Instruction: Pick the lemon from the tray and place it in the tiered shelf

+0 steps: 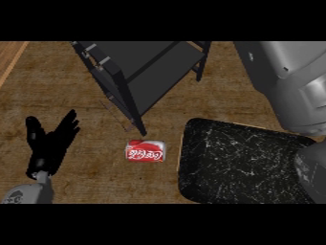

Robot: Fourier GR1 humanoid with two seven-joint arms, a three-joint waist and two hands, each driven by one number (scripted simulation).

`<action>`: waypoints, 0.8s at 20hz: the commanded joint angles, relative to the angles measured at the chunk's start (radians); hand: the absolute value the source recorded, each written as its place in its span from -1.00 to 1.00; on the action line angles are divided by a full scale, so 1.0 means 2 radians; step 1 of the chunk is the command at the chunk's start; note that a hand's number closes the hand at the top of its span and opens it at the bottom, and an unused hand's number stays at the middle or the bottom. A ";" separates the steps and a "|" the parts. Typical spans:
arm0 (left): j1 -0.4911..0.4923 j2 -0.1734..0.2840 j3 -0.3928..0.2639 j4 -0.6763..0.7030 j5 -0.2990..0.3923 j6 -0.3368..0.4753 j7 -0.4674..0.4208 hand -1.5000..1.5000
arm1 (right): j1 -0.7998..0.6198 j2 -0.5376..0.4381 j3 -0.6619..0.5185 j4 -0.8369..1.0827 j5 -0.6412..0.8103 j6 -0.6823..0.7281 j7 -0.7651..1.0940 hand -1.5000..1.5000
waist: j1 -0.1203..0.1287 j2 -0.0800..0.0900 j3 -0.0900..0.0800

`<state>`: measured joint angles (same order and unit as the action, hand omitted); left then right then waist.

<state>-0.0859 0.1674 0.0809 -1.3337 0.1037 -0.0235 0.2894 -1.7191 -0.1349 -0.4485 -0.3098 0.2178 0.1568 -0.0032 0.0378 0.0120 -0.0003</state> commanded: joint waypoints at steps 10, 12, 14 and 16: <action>-0.008 -0.010 -0.005 -0.007 0.001 0.004 0.014 0.00 | 0.038 -0.125 -0.056 0.026 -0.024 -0.084 0.011 -1.00 | 0.008 0.007 0.000; -0.005 -0.006 -0.008 -0.007 -0.005 0.003 0.015 0.00 | 0.032 -0.148 -0.061 0.036 -0.031 -0.052 0.030 -1.00 | 0.008 0.007 0.000; 0.008 -0.014 -0.016 -0.016 -0.014 0.007 -0.008 0.00 | 0.044 -0.183 -0.069 0.043 -0.039 -0.018 0.029 -1.00 | 0.014 0.009 0.000; -0.020 -0.019 -0.015 0.001 -0.015 0.015 0.008 0.00 | 0.056 -0.194 -0.065 0.048 -0.037 0.023 0.020 -1.00 | 0.009 0.011 0.000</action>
<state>-0.0941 0.1489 0.0587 -1.3614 0.0893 -0.0152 0.3016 -1.6411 -0.4505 -0.5672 -0.2349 0.1562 0.1023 0.0459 0.0588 0.0275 0.0001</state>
